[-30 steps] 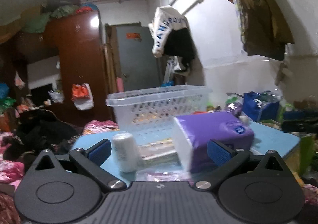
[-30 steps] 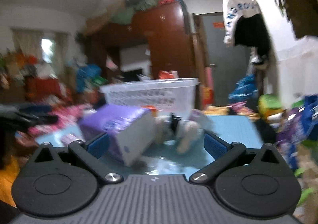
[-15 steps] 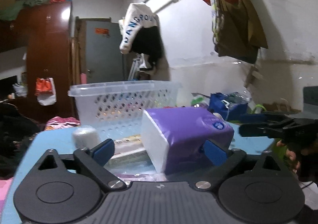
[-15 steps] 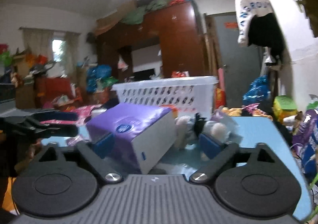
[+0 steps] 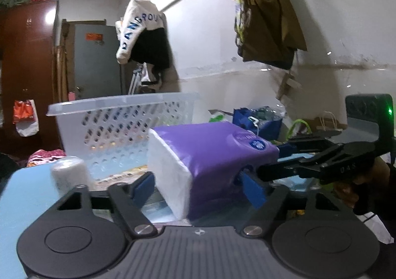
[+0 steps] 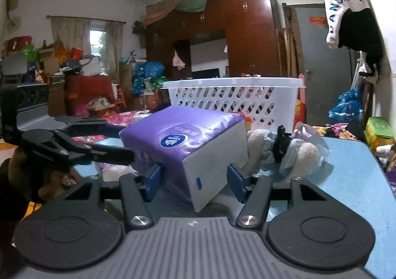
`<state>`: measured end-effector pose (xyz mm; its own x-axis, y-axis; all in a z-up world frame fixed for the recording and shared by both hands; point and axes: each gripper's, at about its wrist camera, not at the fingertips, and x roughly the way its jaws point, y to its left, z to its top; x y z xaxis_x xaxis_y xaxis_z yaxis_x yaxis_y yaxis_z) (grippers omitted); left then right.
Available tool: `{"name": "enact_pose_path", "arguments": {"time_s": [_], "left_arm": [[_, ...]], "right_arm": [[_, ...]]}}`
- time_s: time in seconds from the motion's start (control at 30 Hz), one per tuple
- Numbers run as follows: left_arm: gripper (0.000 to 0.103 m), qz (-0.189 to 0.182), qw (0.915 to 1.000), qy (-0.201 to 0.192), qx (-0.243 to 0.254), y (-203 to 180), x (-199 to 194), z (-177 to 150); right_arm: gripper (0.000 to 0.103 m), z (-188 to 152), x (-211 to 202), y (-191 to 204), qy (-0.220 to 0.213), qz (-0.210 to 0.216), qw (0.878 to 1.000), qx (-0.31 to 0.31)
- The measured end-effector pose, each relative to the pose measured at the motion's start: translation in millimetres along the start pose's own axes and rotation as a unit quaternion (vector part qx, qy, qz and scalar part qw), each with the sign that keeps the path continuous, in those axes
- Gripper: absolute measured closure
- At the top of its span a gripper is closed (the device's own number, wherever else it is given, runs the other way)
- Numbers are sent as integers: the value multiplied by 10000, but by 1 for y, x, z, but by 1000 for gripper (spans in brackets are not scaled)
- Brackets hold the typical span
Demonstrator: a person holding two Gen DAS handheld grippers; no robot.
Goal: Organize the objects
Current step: 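Close both grippers on the purple tissue pack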
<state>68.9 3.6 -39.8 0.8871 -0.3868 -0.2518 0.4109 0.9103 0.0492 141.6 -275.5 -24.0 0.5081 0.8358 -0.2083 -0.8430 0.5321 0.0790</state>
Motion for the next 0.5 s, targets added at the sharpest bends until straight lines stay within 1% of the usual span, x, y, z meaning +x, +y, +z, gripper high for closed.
{"name": "enact_pose_path", "arguments": {"time_s": [0.1,0.17,0.23,0.37,0.5], "left_arm": [[39,-47,10000,71,16,1,5,-3],[43,-27,10000,52,57,1,5,-4],[46,-97,9999,24,-8,4,2,-4],[56,-153,9999,-31,-7,6,-3,-4],[58,-156,9998,-73,44,4,-6,-3]], "right_arm": [[48,0,1,-2,-8,108,9999,-17],[48,-1,0,-3,-21,138,9999,-7],[50,-1,-1,-5,-25,174,9998,18],[55,-1,-6,3,-187,-1,9998,-92],[57,-1,-7,7,-167,-61,9996,-241]]}}
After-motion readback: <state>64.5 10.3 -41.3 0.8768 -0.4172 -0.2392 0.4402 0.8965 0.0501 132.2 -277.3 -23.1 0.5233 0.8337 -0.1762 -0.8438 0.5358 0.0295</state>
